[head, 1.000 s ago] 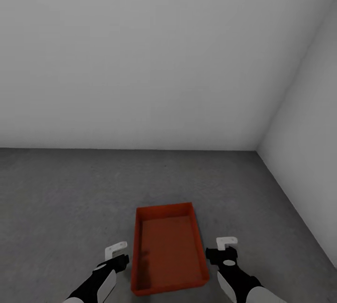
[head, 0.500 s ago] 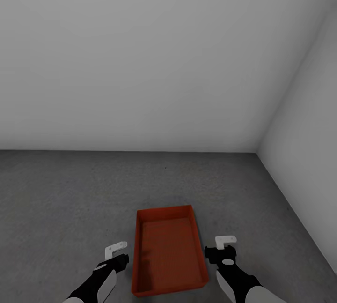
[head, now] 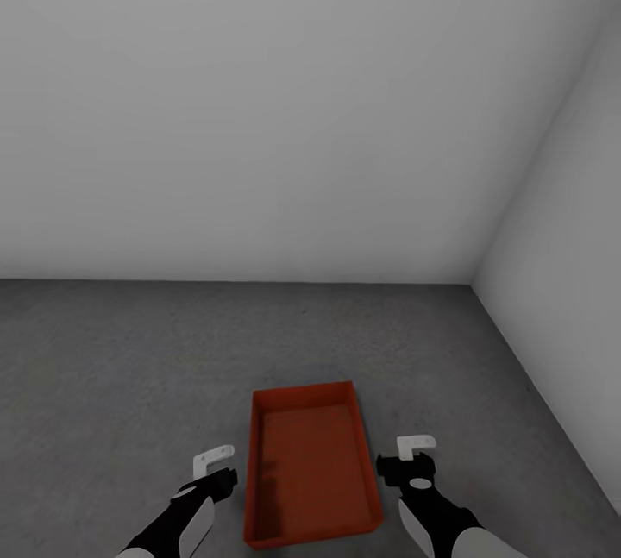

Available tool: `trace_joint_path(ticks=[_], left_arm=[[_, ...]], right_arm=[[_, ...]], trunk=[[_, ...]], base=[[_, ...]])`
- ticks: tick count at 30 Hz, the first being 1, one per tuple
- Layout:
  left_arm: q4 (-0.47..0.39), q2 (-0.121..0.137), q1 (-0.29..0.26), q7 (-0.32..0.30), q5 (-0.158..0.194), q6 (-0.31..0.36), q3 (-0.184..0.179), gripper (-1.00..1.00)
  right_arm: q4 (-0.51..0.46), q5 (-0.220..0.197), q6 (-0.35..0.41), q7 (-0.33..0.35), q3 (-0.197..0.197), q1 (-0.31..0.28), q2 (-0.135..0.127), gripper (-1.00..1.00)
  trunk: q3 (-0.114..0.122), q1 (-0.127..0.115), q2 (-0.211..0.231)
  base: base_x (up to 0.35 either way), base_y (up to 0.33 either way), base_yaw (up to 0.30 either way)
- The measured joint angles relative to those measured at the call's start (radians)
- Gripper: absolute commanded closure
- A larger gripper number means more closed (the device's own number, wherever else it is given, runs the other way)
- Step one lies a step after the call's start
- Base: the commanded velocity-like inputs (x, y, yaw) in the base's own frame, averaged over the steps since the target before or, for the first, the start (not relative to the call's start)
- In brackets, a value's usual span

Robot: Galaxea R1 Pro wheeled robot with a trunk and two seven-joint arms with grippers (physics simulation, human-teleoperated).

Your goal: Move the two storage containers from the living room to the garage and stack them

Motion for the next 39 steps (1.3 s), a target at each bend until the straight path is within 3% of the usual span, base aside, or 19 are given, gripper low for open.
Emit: trace_joint_path(ticks=[34,39], left_arm=[[-0.001,0.000,0.000,0.000,-0.003,-0.007,-0.003,-1.00],[-0.004,0.000,0.000,0.000,-0.002,-0.007,-0.002,-1.00]], right_arm=[[-0.002,0.001,-0.004,-0.001,-0.002,0.000,0.003,-1.00],[-0.002,0.003,-0.008,-0.001,-0.002,0.000,0.003,-1.00]], trunk=[[0.107,-0.130,0.238],[0.107,-0.130,0.238]], base=[[0.000,0.000,0.000],[0.000,0.000,0.000]])
